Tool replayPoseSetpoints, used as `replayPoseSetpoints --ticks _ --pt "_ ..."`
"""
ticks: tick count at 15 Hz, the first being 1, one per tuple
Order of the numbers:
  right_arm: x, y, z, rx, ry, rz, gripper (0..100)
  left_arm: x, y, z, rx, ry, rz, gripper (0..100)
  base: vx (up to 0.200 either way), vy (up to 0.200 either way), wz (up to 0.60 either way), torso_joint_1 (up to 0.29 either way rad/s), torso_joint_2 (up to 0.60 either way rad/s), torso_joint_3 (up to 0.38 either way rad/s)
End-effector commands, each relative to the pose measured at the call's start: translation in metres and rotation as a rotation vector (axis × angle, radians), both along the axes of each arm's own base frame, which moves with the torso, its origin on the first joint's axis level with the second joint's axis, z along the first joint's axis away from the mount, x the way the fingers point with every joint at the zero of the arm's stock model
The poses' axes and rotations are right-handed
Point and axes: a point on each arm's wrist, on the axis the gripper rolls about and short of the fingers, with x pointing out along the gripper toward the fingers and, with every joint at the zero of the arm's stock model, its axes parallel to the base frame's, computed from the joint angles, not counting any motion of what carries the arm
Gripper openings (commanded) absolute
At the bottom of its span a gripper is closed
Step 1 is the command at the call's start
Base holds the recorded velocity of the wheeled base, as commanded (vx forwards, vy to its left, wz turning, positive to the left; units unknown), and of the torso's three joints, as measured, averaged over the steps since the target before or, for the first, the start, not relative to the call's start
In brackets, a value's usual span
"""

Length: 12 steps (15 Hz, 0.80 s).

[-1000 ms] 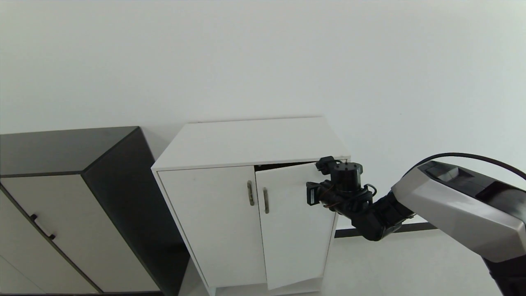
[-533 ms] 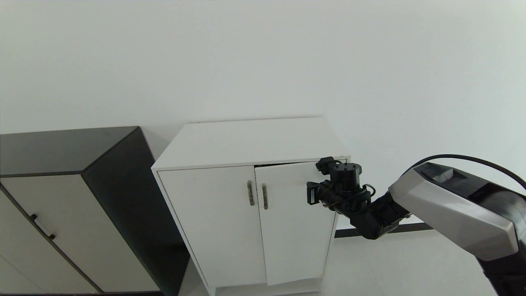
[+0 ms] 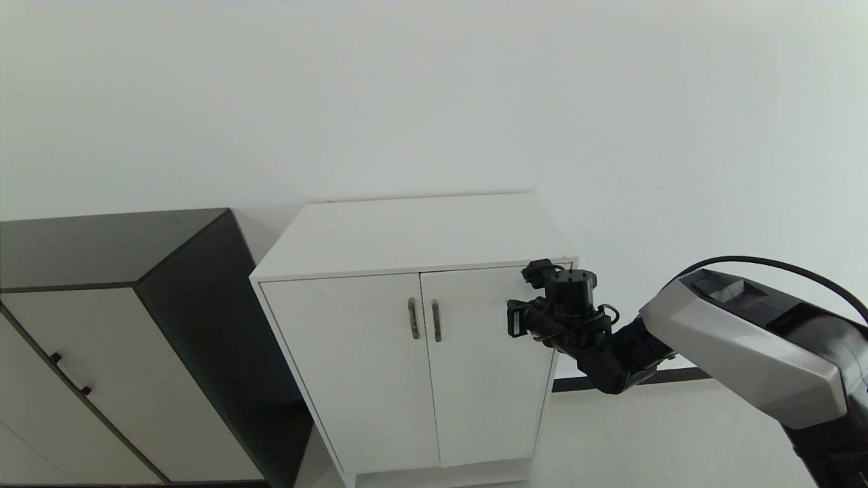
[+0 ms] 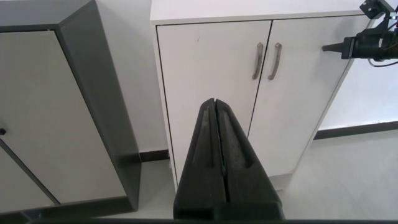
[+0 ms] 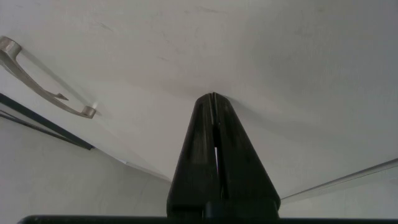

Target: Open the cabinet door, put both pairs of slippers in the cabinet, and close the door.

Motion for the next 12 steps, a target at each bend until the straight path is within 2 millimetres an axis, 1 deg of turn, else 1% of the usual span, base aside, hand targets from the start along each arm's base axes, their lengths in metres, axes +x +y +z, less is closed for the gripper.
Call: replayPoseSetpoints --ticks 1,6,12 --pt "0.0010 -0.0006 -0.0007 0.000 -0.001 -0.002 0 0.0000 0.0000 0.0000 0.000 0.000 0.000 0 0.000 0.000 0.00 0.000 0.00 0.000" --pt "0.0012 -0.0005 -0.0003 0.000 -0.002 -0.004 0 0.0000 0.0000 0.0000 0.000 0.000 0.000 0 0.000 0.000 0.00 0.000 0.00 0.000" --pt "0.0059 -0.0014 0.0027 0.008 -0.017 -0.011 0 0.0000 0.0000 0.0000 0.000 0.000 0.000 0 0.000 0.000 0.00 0.000 0.00 0.000"
